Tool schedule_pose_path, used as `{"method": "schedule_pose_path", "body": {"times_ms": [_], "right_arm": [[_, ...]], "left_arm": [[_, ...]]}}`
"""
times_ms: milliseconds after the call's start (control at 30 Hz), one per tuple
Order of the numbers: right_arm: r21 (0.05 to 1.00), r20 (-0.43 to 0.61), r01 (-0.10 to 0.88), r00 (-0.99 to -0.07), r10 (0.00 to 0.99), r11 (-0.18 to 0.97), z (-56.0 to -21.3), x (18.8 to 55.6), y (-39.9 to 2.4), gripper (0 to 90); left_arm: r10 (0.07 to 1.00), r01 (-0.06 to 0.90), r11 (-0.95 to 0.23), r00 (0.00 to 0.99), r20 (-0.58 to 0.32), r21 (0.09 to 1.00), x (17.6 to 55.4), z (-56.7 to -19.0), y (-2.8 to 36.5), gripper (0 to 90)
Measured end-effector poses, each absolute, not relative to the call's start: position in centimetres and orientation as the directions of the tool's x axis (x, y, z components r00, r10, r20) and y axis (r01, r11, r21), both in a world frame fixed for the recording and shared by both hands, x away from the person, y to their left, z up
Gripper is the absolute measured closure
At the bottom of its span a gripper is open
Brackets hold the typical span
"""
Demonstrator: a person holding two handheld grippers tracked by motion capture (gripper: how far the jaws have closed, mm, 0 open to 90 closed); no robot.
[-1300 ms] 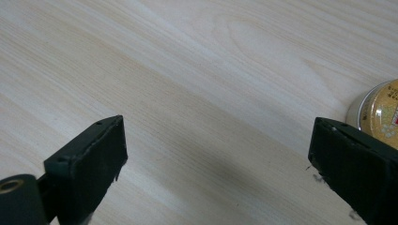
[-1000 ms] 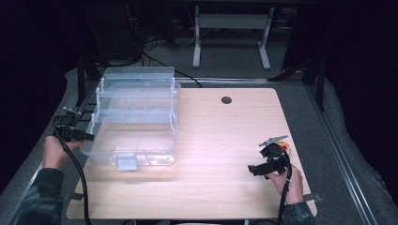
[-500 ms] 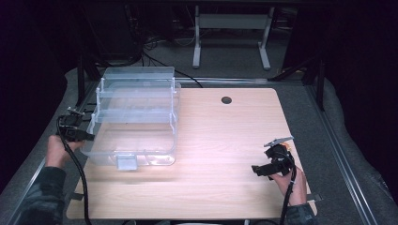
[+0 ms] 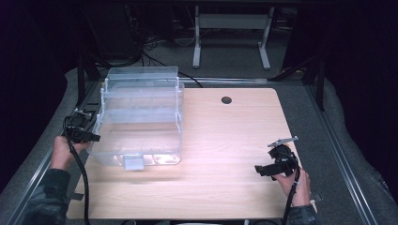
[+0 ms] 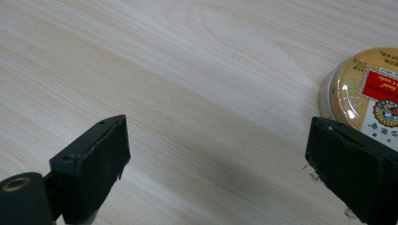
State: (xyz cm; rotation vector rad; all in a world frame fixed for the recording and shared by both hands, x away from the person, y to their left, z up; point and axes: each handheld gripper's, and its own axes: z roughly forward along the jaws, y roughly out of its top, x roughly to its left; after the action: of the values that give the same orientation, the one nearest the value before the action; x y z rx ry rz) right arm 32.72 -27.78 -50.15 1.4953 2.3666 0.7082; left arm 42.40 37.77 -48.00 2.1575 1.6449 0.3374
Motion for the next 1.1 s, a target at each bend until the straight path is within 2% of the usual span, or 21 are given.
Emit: {"method": "schedule_pose_path", "body": {"times_ms": [1100], "right_arm": [[0.547,0.059,0.779,-0.400,0.914,0.306,-49.5,32.1,-30.2,6.6]], "left_arm": [[0.939,0.849,-0.296,0.343,-0.031,0.439,42.0,-47.9,31.4,77.0]]}}
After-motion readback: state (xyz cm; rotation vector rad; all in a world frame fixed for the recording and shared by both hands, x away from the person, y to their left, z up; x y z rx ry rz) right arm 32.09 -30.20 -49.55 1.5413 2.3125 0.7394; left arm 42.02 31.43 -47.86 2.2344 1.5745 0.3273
